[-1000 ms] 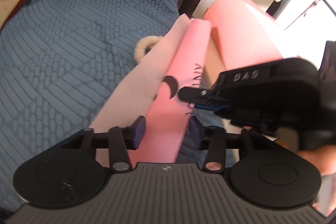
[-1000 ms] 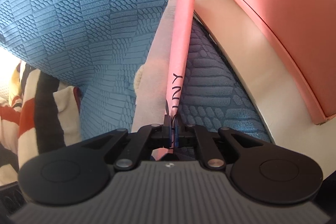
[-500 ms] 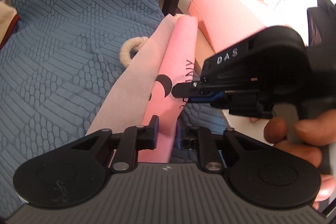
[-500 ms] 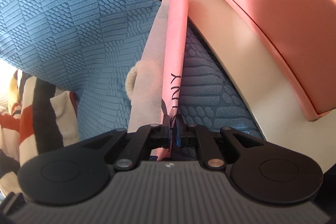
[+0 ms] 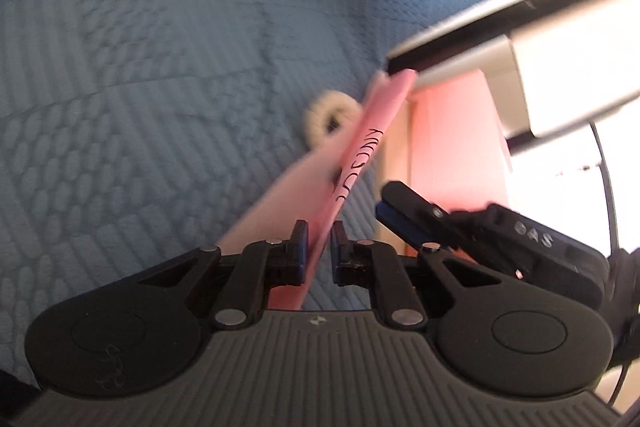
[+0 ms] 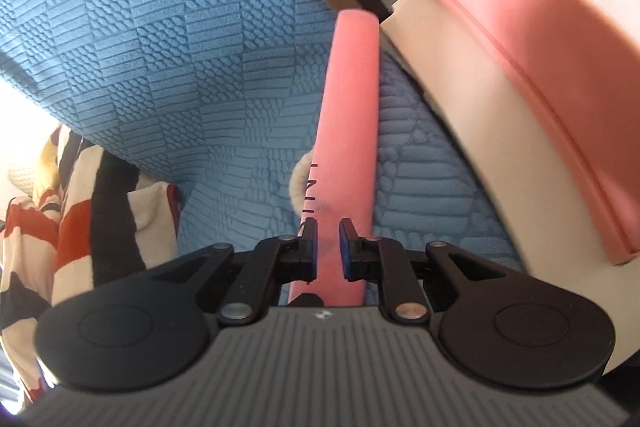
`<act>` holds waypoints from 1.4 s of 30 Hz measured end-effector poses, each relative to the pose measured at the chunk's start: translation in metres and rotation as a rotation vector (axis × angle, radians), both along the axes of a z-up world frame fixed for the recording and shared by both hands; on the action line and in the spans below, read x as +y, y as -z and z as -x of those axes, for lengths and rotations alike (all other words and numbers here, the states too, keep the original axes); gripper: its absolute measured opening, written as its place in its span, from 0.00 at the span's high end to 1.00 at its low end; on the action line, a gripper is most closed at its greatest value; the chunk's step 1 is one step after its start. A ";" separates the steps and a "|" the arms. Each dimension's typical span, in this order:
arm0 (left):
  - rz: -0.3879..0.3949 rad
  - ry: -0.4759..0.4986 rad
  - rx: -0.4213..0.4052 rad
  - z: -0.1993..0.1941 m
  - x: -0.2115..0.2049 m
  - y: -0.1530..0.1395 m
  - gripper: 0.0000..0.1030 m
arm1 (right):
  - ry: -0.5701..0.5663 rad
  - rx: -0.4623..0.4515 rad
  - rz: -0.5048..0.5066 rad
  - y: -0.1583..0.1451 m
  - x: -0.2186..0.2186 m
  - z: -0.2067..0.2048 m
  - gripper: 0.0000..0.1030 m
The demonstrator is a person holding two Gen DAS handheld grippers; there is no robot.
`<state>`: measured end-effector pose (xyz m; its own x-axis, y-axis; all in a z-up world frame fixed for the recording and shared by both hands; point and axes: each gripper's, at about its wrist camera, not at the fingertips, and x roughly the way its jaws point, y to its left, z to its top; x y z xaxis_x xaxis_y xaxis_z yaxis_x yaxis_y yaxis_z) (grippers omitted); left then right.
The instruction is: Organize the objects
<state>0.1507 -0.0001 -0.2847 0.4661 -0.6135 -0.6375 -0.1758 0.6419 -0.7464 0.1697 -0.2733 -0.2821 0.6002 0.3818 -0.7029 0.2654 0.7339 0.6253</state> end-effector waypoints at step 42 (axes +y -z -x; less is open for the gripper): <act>-0.254 0.118 -0.037 -0.008 -0.017 -0.015 0.88 | -0.116 0.018 0.066 0.002 0.015 -0.032 0.85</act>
<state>0.1586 -0.0175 -0.2697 0.4271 -0.4876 -0.7615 -0.0646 0.8235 -0.5636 0.2018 -0.2580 -0.2837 0.5419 0.4003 -0.7389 0.1873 0.7996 0.5706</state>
